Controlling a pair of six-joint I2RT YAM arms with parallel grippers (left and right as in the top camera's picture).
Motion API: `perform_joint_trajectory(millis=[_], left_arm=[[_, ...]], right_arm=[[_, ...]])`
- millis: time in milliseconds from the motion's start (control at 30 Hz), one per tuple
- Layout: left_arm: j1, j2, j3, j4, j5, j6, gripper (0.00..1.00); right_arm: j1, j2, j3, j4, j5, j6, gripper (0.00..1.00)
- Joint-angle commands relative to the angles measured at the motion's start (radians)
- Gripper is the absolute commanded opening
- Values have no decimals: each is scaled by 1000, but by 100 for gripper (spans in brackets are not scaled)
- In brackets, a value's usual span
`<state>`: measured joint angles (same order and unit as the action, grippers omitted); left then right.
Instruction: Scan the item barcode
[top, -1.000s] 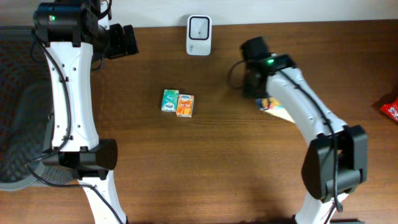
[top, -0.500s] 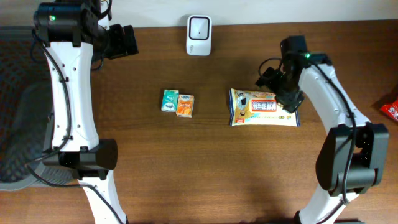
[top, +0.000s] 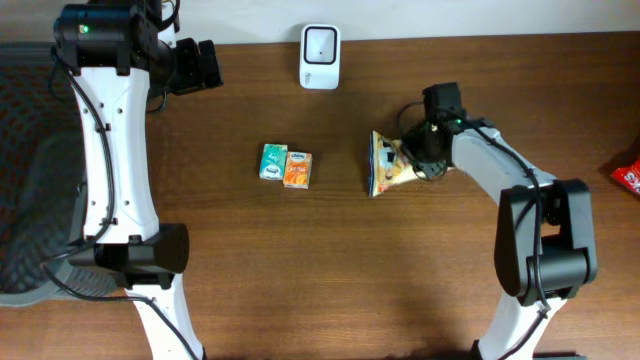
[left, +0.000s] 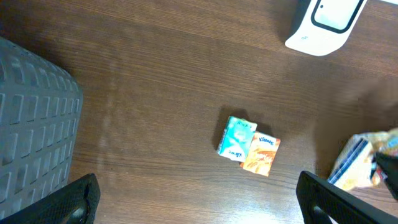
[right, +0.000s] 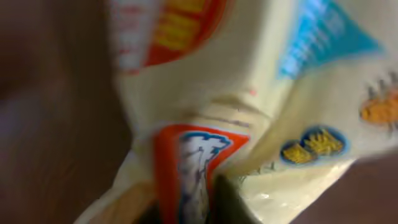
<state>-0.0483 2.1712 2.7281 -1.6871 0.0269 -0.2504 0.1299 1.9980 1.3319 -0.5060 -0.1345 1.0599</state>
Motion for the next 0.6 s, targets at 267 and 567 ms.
perform_joint_trajectory(millis=[267,567], left_arm=[[4,2,3,-1,4,9,99],[3,2,3,-1,4,9,99]], right_arm=[[183,39,470,107,75,-468,4],[335,222,476,465,309,-1324,4]])
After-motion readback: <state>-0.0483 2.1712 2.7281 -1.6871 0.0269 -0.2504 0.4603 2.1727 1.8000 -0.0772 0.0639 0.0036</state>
